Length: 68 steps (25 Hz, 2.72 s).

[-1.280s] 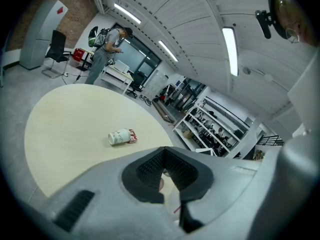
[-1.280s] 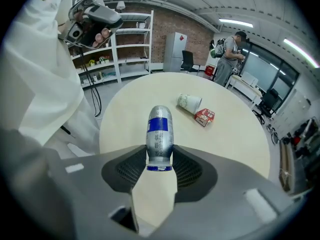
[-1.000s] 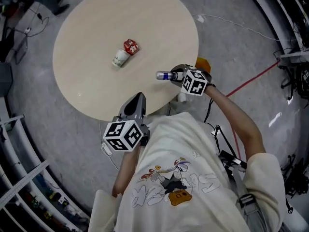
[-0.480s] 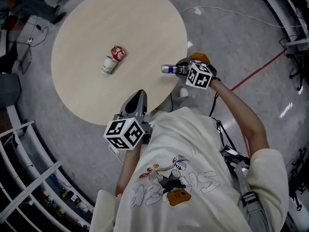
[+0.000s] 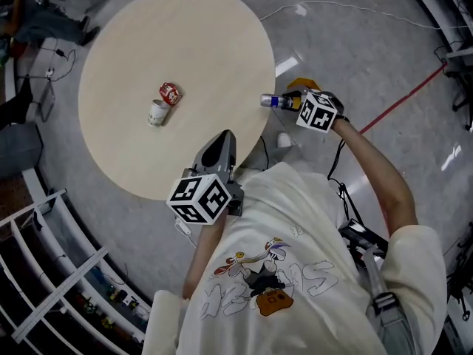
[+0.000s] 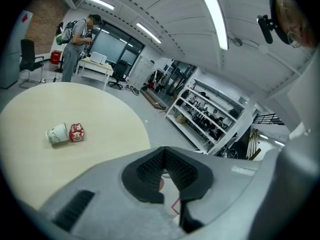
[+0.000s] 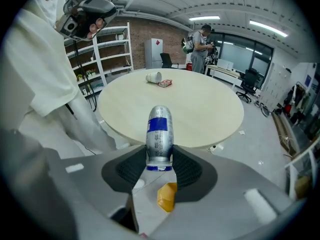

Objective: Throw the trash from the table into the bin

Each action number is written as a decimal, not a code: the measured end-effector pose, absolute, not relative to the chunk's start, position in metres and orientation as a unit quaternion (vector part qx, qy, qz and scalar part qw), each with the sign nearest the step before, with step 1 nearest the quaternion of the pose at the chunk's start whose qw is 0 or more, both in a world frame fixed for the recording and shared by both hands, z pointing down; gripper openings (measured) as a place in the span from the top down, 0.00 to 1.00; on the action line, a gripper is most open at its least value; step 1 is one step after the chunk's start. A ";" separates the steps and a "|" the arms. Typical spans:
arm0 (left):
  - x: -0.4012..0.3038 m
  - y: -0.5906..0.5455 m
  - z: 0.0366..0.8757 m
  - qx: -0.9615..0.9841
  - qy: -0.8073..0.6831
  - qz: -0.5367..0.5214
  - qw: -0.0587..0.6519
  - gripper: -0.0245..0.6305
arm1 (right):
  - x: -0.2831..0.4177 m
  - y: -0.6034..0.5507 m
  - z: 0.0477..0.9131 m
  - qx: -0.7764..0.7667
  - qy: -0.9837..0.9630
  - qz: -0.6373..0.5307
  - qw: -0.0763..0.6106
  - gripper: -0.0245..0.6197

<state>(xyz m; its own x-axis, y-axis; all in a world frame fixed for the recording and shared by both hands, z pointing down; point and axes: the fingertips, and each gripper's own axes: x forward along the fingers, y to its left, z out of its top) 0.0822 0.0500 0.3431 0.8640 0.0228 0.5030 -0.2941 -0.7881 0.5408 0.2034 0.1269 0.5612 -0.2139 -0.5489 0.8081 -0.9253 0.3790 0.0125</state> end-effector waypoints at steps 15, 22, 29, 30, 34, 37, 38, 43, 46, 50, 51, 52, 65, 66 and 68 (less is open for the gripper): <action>0.180 0.138 0.397 0.892 -0.039 0.352 0.280 0.96 | 0.316 0.202 0.628 0.538 -0.707 0.314 0.336 0.70; 0.199 0.163 0.423 0.872 -0.020 0.390 0.294 0.96 | 0.325 0.208 0.663 0.528 -0.701 0.353 0.325 0.70; 0.221 0.199 0.511 0.852 0.013 0.429 0.301 0.96 | 0.333 0.219 0.747 0.551 -0.678 0.380 0.304 0.70; 0.223 0.201 0.522 0.848 0.016 0.434 0.304 0.96 | 0.332 0.221 0.758 0.552 -0.674 0.385 0.304 0.70; 0.231 0.211 0.558 0.838 0.033 0.453 0.302 0.96 | 0.335 0.231 0.796 0.555 -0.661 0.404 0.303 0.70; 0.242 0.219 0.591 0.834 0.045 0.463 0.296 0.96 | 0.339 0.236 0.828 0.556 -0.654 0.417 0.299 0.70; 0.244 0.222 0.601 0.834 0.048 0.465 0.293 0.96 | 0.338 0.239 0.837 0.554 -0.653 0.420 0.301 0.70; 0.253 0.230 0.652 0.827 0.047 0.475 0.296 0.96 | 0.342 0.248 0.878 0.547 -0.646 0.435 0.307 0.70; 0.251 0.234 0.685 0.827 0.047 0.484 0.282 0.96 | 0.345 0.252 0.904 0.544 -0.642 0.435 0.321 0.70; 0.246 0.241 0.714 0.827 0.069 0.493 0.261 0.96 | 0.342 0.257 0.934 0.546 -0.630 0.449 0.321 0.70; 0.247 0.242 0.717 0.828 0.071 0.492 0.258 0.96 | 0.341 0.259 0.939 0.546 -0.628 0.451 0.323 0.70; 0.248 0.241 0.721 0.830 0.070 0.490 0.257 0.96 | 0.342 0.260 0.944 0.546 -0.627 0.451 0.324 0.70; 0.223 0.235 0.814 0.818 0.050 0.503 0.274 0.96 | 0.326 0.262 1.055 0.505 -0.618 0.481 0.363 0.70; 0.220 0.234 0.820 0.817 0.052 0.504 0.276 0.96 | 0.323 0.261 1.065 0.497 -0.618 0.484 0.370 0.70; 0.219 0.233 0.826 0.812 0.058 0.507 0.284 0.96 | 0.320 0.262 1.078 0.482 -0.616 0.490 0.384 0.70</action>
<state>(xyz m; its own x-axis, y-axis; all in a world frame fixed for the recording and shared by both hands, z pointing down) 0.2194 0.2330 0.8261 0.4796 0.3815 0.7902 -0.1936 -0.8324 0.5193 0.3202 0.2618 1.0777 -0.2400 -0.2174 0.9461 -0.9708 0.0541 -0.2338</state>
